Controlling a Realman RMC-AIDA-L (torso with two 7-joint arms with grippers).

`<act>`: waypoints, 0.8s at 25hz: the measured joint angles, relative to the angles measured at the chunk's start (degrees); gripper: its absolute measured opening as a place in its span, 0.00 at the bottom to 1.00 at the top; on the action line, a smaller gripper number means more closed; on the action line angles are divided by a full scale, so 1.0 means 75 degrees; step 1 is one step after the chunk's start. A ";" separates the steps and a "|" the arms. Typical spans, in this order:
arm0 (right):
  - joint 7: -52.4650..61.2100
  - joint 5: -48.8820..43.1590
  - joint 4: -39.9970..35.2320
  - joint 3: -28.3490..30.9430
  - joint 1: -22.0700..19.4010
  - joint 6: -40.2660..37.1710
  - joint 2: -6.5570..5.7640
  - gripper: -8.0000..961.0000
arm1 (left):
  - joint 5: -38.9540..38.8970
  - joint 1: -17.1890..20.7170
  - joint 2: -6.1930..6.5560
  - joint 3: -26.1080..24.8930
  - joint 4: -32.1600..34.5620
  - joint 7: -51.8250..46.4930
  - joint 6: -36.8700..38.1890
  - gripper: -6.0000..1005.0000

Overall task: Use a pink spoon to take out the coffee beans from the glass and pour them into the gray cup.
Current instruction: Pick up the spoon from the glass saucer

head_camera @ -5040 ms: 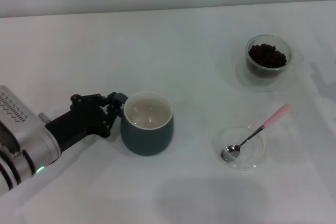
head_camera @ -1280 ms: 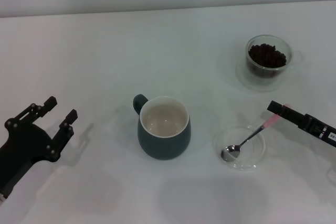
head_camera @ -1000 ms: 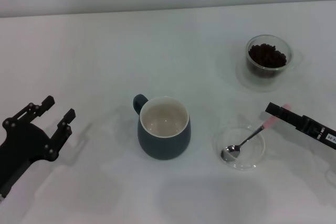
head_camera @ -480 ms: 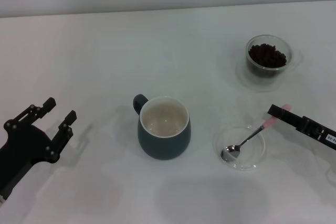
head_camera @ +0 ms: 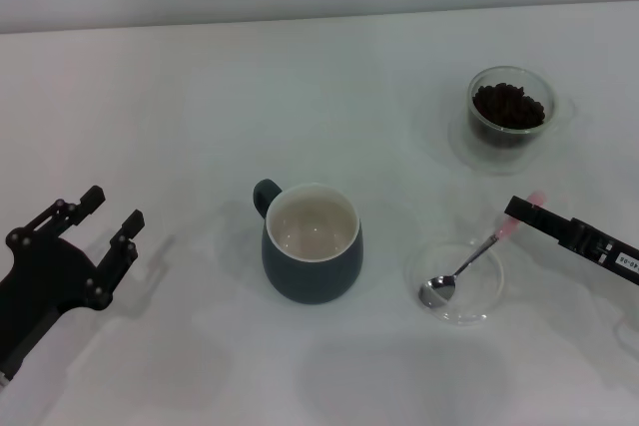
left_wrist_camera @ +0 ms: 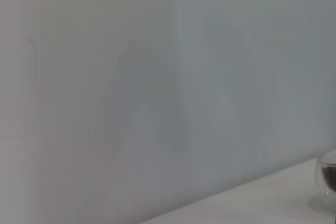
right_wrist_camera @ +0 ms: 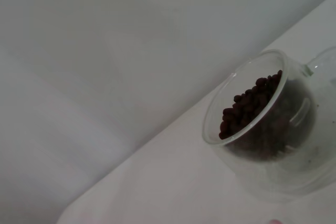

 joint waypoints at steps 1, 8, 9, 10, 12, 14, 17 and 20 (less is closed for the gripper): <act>0.0001 0.0000 0.0001 -0.0002 0.0003 0.0021 0.0000 0.40 | 0.0000 0.0000 0.0000 0.0000 0.0002 0.0000 0.0000 0.47; -0.0003 -0.0011 0.0004 -0.0092 0.0031 -0.0039 0.0000 0.40 | 0.0000 0.0000 -0.0010 0.0000 0.0025 0.0000 0.0001 0.47; -0.0004 -0.0011 0.0004 -0.0101 0.0041 -0.0060 0.0000 0.40 | 0.0000 0.0000 -0.0011 0.0000 0.0029 0.0000 0.0001 0.47; -0.0004 -0.0012 0.0004 -0.0103 0.0046 -0.0105 0.0000 0.40 | 0.0000 0.0000 -0.0011 0.0000 0.0030 0.0000 0.0001 0.47; -0.0005 -0.0012 0.0009 -0.0106 0.0064 -0.0190 0.0001 0.39 | 0.0000 -0.0005 -0.0011 0.0000 0.0024 0.0000 0.0001 0.47; -0.0006 -0.0013 0.0034 -0.0112 0.0098 -0.0256 0.0006 0.39 | 0.0000 -0.0009 -0.0011 0.0000 0.0013 0.0000 0.0001 0.47; -0.0006 -0.0013 0.0050 -0.0120 0.0142 -0.0315 0.0009 0.39 | 0.0000 -0.0008 -0.0011 0.0000 0.0010 -0.0001 0.0001 0.47; 0.0002 -0.0013 0.0058 -0.0126 0.0199 -0.0334 0.0011 0.39 | 0.0000 -0.0008 -0.0011 0.0000 0.0005 0.0000 0.0001 0.47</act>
